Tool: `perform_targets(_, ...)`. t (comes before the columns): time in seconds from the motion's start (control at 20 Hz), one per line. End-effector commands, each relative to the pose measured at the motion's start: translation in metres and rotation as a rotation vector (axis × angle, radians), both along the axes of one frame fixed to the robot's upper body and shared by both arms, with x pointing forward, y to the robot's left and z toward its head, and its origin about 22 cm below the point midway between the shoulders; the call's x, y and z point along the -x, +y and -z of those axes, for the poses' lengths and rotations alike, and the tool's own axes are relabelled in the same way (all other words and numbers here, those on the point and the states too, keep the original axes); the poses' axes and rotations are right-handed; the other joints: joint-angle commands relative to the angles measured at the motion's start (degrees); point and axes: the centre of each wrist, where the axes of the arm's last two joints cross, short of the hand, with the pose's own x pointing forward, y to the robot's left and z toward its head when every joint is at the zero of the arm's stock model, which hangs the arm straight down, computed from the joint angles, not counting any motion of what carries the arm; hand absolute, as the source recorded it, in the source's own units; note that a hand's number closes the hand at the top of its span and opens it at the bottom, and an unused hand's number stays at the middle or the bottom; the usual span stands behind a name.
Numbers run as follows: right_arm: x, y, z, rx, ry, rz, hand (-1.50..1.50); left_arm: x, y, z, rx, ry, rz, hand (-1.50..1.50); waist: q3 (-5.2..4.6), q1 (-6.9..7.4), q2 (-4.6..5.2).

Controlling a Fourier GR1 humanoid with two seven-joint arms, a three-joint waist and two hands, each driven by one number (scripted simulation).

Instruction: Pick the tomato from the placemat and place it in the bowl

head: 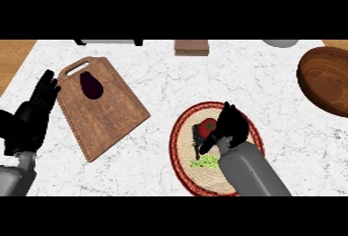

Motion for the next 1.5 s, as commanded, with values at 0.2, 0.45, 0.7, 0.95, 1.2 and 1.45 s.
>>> perform_targets(0.2,-0.017,-0.007,0.017,-0.033,0.083,0.173,1.50,0.004,-0.006,0.008,-0.003,0.009,-0.007,0.00,0.03,-0.13,0.07)
perform_targets(0.45,-0.019,0.005,0.027,-0.042,0.072,0.095,1.50,0.002,-0.014,0.017,0.003,-0.003,-0.002,0.00,0.02,-0.13,0.08)
perform_targets(0.7,-0.025,0.005,0.034,-0.039,0.011,0.100,1.50,0.005,0.003,0.013,0.002,0.007,-0.002,0.00,0.02,0.09,0.15)
perform_targets(0.95,-0.020,0.006,0.027,0.044,-0.033,0.129,1.50,0.001,0.013,0.001,0.004,0.006,-0.008,0.00,0.00,-0.42,-0.04)
perform_targets(1.2,-0.038,-0.035,0.024,0.147,-0.138,0.008,1.50,0.002,0.018,0.000,0.007,-0.012,-0.008,0.00,0.01,-0.45,0.02)
perform_targets(1.45,-0.086,-0.106,-0.034,0.147,-0.224,-0.268,1.50,-0.004,0.006,0.010,-0.004,-0.036,0.008,0.00,0.05,0.60,0.57)
